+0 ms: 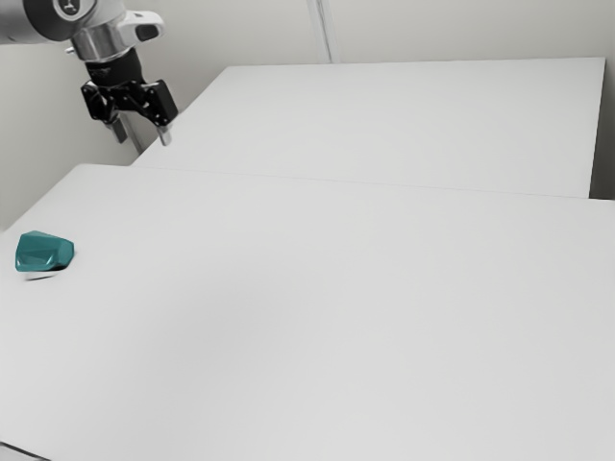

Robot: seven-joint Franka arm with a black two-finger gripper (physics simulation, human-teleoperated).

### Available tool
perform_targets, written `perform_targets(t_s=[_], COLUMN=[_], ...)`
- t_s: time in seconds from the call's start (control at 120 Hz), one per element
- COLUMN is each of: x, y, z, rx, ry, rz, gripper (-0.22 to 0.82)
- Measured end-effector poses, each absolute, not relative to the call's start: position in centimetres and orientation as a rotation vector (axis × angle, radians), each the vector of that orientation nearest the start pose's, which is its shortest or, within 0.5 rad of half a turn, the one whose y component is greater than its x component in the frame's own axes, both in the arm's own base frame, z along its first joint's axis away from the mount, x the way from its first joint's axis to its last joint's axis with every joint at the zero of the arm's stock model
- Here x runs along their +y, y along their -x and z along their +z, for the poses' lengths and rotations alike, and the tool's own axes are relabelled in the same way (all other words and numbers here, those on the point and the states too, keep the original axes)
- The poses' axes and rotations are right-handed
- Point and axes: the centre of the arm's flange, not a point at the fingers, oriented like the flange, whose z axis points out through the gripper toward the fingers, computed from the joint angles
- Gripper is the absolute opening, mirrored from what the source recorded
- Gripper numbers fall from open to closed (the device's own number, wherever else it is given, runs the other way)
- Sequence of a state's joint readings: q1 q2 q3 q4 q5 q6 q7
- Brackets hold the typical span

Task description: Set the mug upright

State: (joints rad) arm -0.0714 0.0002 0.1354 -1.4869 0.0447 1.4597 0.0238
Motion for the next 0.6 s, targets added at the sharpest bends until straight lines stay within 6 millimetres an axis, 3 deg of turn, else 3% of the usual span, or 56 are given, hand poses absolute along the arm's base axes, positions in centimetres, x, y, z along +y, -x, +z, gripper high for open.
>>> perform_targets(t_s=[0.158,0.242,0.317,0.383,0.475,0.525,0.6], x=[6.0,8.9,14.3,21.2,30.4,33.3,35.7], y=[-54.7,-54.7,-53.9,-52.3,-48.6,-47.4,-47.4], z=[65.4,65.2,64.7,63.8,63.7,63.6,63.3], rx=[-0.065,-0.106,-0.216,-0.373,-0.581,-0.626,-0.619], ry=[3.091,3.09,3.089,3.079,3.047,3.037,3.042], rz=[0.038,0.044,0.058,0.074,0.057,0.048,0.033], gripper=[0.59,0.59,0.59,0.59,0.59,0.59,0.59])
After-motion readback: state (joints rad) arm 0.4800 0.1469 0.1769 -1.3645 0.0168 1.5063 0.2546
